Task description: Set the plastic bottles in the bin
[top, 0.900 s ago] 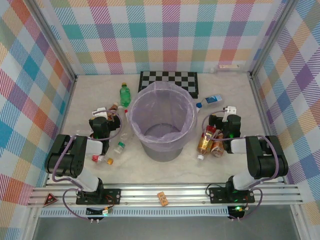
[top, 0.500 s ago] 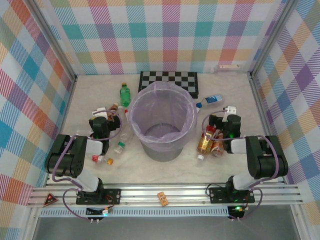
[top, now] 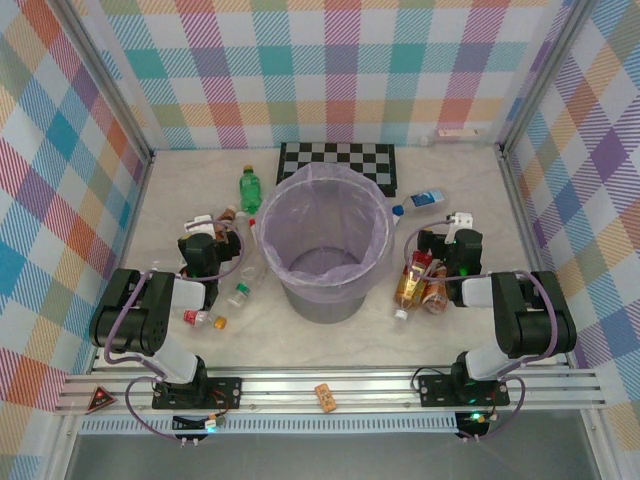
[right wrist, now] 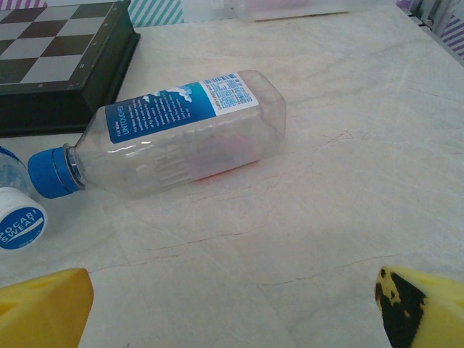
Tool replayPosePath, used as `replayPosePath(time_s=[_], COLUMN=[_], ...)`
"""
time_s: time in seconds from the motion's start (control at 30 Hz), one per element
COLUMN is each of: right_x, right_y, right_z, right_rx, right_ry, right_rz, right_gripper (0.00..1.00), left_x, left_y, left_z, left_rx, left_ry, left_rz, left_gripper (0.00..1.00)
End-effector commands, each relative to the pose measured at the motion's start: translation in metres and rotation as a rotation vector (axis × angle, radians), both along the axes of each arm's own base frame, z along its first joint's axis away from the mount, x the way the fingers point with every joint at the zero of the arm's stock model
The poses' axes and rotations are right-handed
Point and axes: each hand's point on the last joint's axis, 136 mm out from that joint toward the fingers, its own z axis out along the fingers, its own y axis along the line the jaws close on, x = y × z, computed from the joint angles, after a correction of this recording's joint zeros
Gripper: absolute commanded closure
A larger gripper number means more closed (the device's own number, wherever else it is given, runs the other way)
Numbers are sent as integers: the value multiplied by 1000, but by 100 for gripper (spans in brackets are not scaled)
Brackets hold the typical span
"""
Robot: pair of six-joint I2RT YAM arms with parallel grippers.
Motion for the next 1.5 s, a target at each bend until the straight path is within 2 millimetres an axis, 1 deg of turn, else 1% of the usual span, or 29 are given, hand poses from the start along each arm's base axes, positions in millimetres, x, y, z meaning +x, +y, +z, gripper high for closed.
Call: replayPosePath(time_s=[0.0,0.07,0.17,0.2,0.27,0.3,0.4,0.43,0.5,0.57,0.67,0.7,0.8,0.9,1.0,1.1,1.17,1.2,1.3,1.47], right_x=[5,6,8,7,4,2,-3,-4,-2,5,30,41,75,107,137,166,187,195,217,249], right_y=[1,3,5,6,5,5,2,-1,-10,-18,-23,-27,-31,-34,-42,-43,-42,-45,-48,-53], right_z=[10,14,28,35,56,68,99,104,115,122,130,132,130,126,116,100,91,84,66,39], right_rx=[16,19,16,17,18,30,75,97,155,245,360,373,416,503,591,691,757,788,876,974], right_ry=[-37,-28,19,36,51,69,139,179,257,302,306,310,348,374,398,428,425,422,416,393], right_rz=[10,18,39,41,35,27,-15,-40,-103,-156,-176,-195,-210,-226,-286,-328,-341,-364,-424,-486], right_gripper=[0,1,1,1,1,1,1,0,0,0,1,0,1,1,0,2,2,2,1,2], left_x=[-1,-3,-7,-10,-14,-17,-26,-30,-39,-47,-58,-61,-68,-77,-86,-89,-89,-88,-86,-82], left_y=[1,4,10,13,20,25,31,33,32,25,5,-7,-46,-88,-115,-132,-141,-145,-155,-172], left_z=[2,11,36,48,72,84,119,130,158,183,223,236,260,269,269,259,252,250,244,236], left_rx=[3,-9,-6,-5,-5,-5,-31,-48,-88,-123,-203,-245,-356,-444,-455,-446,-445,-444,-443,-433], left_ry=[-8,-6,3,-16,-47,-33,11,30,57,76,50,39,54,106,143,191,216,224,247,284], left_rz=[10,28,59,77,114,145,198,215,221,192,84,23,-156,-329,-420,-461,-481,-489,-508,-546], left_gripper=[0,0,0,0,0,0,0,0,0,0,0,0,0,1,1,2,1,2,1,1])
